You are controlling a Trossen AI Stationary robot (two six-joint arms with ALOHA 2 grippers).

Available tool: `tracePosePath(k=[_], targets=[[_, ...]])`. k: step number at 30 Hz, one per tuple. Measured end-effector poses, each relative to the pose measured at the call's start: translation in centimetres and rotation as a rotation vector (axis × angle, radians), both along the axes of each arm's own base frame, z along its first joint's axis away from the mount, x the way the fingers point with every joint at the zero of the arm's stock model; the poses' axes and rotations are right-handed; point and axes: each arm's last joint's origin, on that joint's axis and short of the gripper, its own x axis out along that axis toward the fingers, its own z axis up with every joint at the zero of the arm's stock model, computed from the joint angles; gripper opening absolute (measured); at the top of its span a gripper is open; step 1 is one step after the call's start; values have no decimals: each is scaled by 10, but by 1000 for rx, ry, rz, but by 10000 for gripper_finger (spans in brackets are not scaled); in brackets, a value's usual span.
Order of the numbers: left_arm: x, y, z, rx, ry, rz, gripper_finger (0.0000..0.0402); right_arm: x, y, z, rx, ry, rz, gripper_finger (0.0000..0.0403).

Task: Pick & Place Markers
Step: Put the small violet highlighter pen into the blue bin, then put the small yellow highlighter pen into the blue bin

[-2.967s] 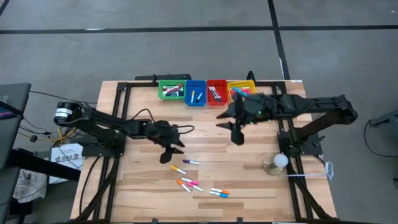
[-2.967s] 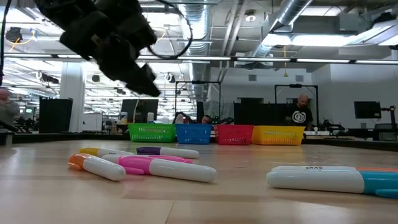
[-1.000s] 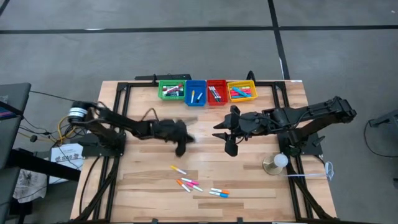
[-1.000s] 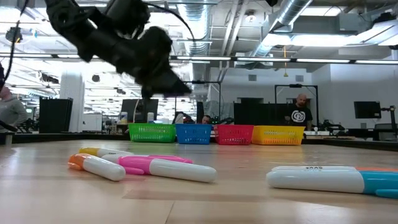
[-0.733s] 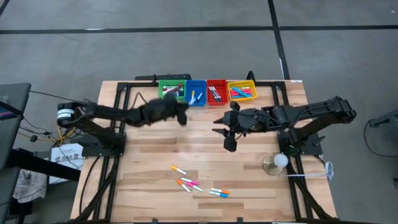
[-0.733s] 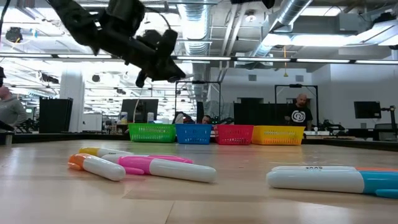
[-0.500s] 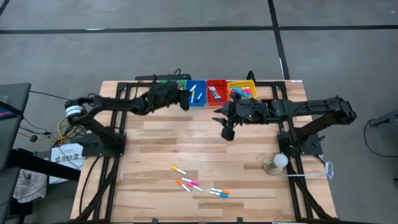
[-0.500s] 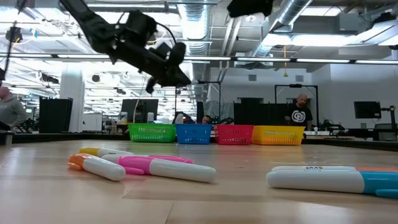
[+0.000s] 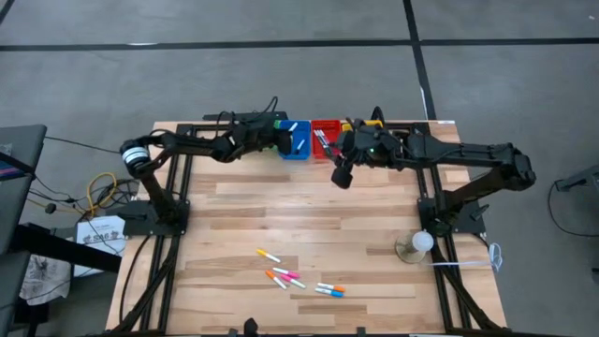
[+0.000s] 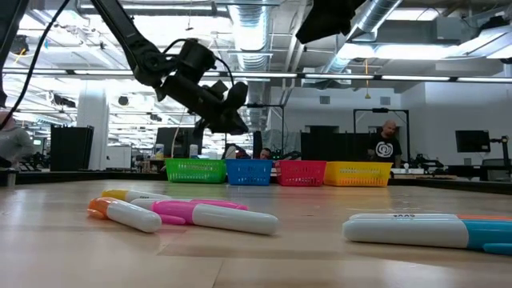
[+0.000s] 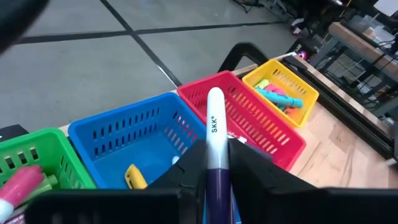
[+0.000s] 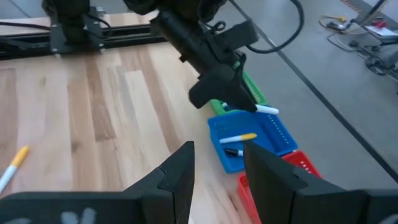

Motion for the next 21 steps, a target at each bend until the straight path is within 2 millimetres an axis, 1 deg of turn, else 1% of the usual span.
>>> tracePosePath(k=[5,10,13,16,19,21], targets=[[0,0,0,0,0,-1,100,0,0,-1,6,8,8,129],[0,1,0,0,-1,0,148,-1,-4,-3,8,30,-7,129],[1,0,0,-12,-7,-33,173,-2,-6,-3,9,29,-13,129],[2,-5,3,-26,-25,-132,190,-2,-6,-3,10,29,-13,129],[3,-15,17,-25,-69,-296,195,-3,-2,-5,38,46,-17,129],[0,-27,28,-23,-63,-411,193,-3,3,-7,66,52,-22,129]])
